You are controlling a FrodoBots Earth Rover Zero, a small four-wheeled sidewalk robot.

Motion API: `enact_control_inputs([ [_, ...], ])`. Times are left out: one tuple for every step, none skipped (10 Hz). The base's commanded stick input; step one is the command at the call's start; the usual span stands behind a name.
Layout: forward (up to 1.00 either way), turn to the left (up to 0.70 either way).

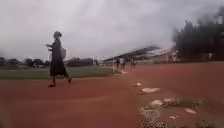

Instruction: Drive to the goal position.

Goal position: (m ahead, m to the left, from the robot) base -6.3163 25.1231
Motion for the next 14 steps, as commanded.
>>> enact_control_inputs([
  [0.0, 0.5],
  [0.0, 0.5],
  [0.0, 0.5],
  [0.0, 0.5],
  [0.0, 0.5],
  [0.0, 0.5],
  [0.0, 0.5],
  [0.0, 0.5],
  [0.0, 0.5],
  [0.0, 0.5],
  [0.0, 0.5],
  [0.0, 0.5],
  [0.0, 0.5],
  [0.0, 0.5],
])
